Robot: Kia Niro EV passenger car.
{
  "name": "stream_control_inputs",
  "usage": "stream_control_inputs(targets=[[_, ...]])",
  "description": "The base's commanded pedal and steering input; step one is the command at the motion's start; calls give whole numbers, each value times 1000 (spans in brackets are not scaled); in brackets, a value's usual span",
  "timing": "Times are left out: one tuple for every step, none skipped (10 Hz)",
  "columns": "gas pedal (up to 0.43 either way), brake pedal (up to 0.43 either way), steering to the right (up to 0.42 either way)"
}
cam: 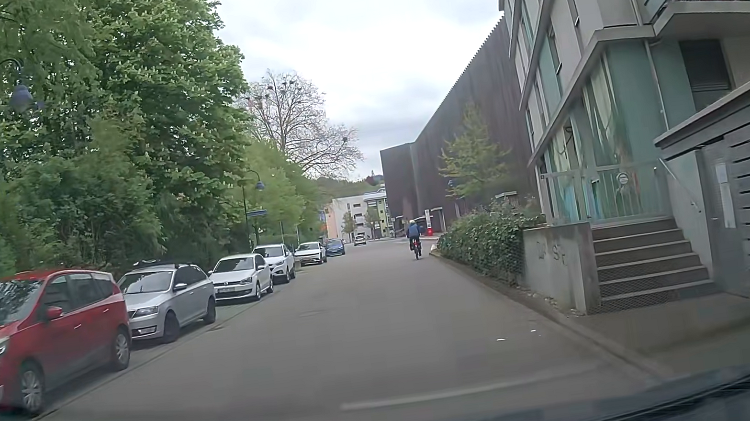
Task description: Follow the waypoints while adhering to traffic rules and regulations
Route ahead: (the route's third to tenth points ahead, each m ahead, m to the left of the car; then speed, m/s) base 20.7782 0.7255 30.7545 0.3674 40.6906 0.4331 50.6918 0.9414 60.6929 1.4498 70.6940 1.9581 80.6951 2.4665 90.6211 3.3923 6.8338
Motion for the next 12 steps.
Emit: stream_control_inputs(targets=[[79,0,-5],[79,0,-4],[79,0,-4],[79,0,-4],[79,0,-4],[79,0,-4],[79,0,-2],[79,0,0],[79,0,0],[79,0,0],[67,0,0],[67,0,0]])
